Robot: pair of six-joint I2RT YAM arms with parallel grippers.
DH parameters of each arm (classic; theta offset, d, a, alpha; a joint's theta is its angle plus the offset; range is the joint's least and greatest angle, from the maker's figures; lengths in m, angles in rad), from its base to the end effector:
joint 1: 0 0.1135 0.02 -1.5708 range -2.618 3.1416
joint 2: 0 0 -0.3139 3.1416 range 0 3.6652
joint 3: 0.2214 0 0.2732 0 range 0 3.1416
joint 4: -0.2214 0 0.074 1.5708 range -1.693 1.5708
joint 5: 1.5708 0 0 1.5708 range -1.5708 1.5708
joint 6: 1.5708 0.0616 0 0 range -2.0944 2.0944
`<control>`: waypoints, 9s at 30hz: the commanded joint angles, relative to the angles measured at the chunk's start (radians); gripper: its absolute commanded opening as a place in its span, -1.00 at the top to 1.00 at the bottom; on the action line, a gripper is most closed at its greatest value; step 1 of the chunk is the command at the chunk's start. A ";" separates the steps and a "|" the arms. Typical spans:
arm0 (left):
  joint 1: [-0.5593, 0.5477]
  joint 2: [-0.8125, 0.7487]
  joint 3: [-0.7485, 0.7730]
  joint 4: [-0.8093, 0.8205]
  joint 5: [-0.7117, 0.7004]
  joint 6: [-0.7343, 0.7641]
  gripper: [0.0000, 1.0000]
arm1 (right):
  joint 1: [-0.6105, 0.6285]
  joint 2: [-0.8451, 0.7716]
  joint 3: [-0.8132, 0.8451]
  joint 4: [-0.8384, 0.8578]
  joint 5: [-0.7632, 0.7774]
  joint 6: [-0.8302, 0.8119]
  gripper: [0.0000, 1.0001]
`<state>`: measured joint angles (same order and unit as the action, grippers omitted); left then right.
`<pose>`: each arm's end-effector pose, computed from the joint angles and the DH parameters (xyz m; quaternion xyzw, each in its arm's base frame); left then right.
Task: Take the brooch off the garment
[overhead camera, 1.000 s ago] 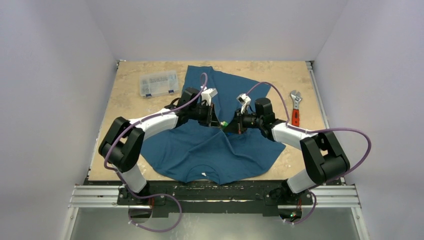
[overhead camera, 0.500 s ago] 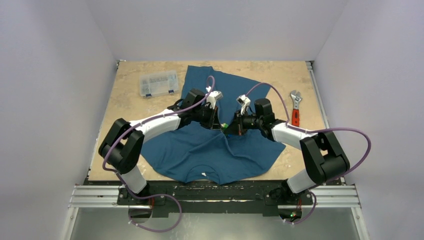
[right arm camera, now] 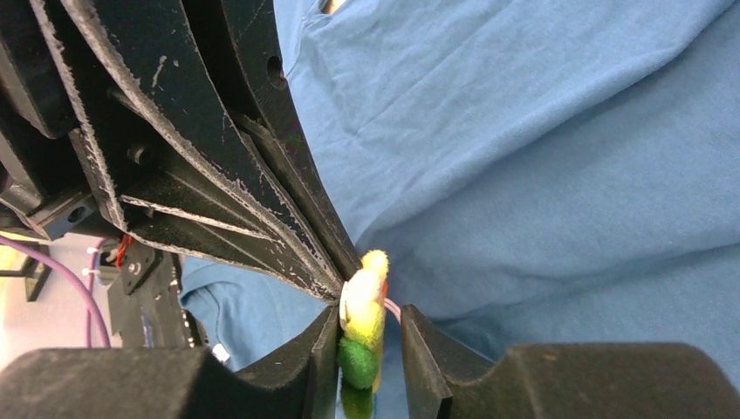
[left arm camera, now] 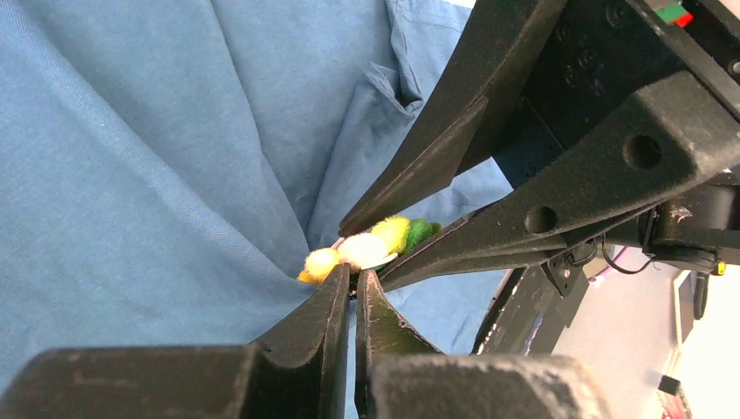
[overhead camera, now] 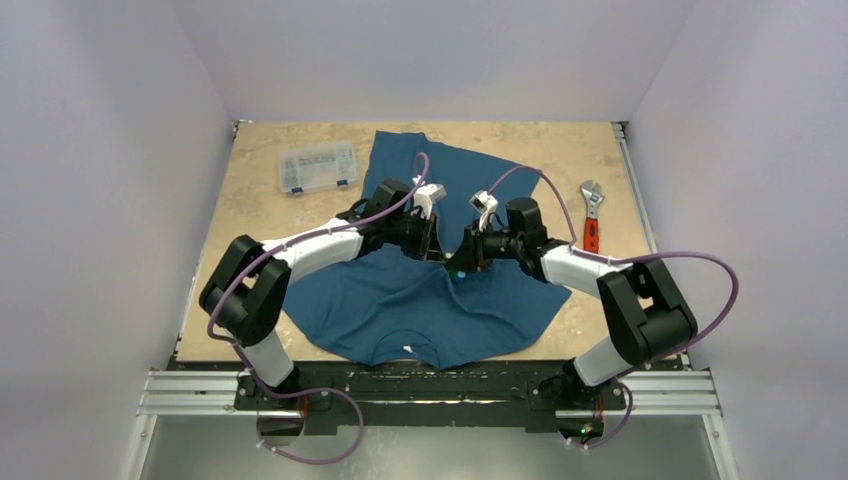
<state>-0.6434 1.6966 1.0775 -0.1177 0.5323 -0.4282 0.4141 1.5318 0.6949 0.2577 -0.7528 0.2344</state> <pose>0.3056 -0.2682 0.2337 0.2006 0.8656 -0.4063 0.2132 0.2855 0.1715 0.2043 -0.2476 0.7990 0.4474 0.3164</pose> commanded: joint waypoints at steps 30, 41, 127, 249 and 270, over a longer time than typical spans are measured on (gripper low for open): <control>0.130 -0.161 -0.144 0.261 0.124 -0.083 -0.07 | 0.011 0.025 0.001 0.091 -0.057 0.006 1.00; 0.132 -0.163 -0.365 0.596 0.248 -0.028 -0.13 | -0.024 0.051 -0.004 0.151 -0.167 0.091 1.00; 0.123 -0.001 -0.318 0.766 0.174 -0.331 0.36 | -0.079 0.096 0.057 0.127 -0.097 0.135 1.00; 0.042 -0.017 -0.213 0.392 0.094 0.004 -0.02 | -0.076 0.026 0.113 -0.147 0.028 -0.175 1.00; 0.051 -0.009 -0.159 0.332 0.049 0.025 1.00 | -0.077 0.041 0.172 -0.370 0.053 -0.424 1.00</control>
<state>-0.6029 1.7054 0.8864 0.1970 0.5892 -0.4236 0.3401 1.5810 0.8246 -0.0387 -0.7208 -0.0906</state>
